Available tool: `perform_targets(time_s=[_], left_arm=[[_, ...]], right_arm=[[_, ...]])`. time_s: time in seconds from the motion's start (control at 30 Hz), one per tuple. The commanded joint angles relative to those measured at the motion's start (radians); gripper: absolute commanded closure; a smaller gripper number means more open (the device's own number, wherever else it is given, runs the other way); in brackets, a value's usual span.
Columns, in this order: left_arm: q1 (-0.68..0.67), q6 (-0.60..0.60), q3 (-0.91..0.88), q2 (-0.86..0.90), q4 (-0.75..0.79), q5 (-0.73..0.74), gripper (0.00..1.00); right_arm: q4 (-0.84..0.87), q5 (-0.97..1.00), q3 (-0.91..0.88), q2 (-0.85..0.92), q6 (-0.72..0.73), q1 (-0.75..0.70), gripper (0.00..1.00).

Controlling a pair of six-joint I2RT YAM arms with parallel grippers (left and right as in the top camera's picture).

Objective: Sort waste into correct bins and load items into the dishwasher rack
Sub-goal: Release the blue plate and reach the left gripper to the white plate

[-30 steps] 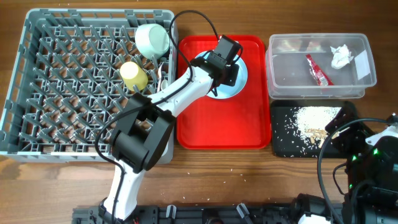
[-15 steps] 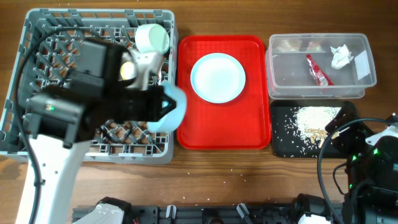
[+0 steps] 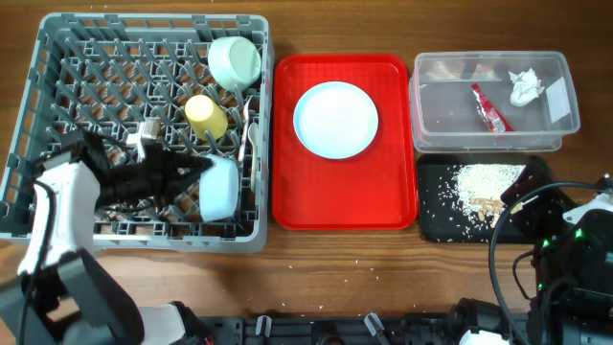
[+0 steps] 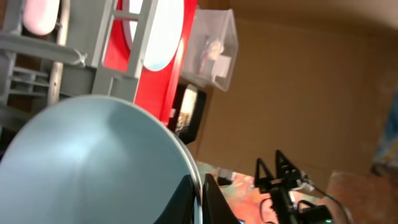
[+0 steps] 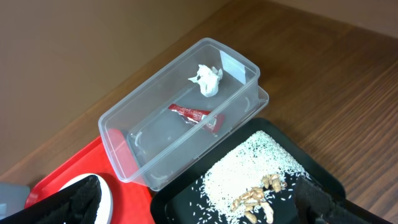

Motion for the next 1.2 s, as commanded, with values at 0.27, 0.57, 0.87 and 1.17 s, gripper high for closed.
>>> perform_targets(time_s=[0.27, 0.57, 0.87, 1.17], left_arm=[[0.269, 0.051, 0.201, 0.039, -0.109, -0.216, 0.0], [-0.019, -0.164, 0.37, -0.245, -0.04, -0.41, 0.0], [-0.96, -0.525, 0.37, -0.03, 0.532, -1.101, 0.64], [-1.196, -0.517, 0.37, 0.469, 1.003, -1.42, 0.59]], right_arm=[[0.003, -0.005, 0.008, -0.004, 0.006, -0.003, 0.0], [0.003, -0.005, 0.008, -0.004, 0.006, -0.003, 0.0], [0.003, -0.005, 0.008, -0.004, 0.006, -0.003, 0.0], [0.003, -0.005, 0.008, -0.004, 0.006, -0.003, 0.01]])
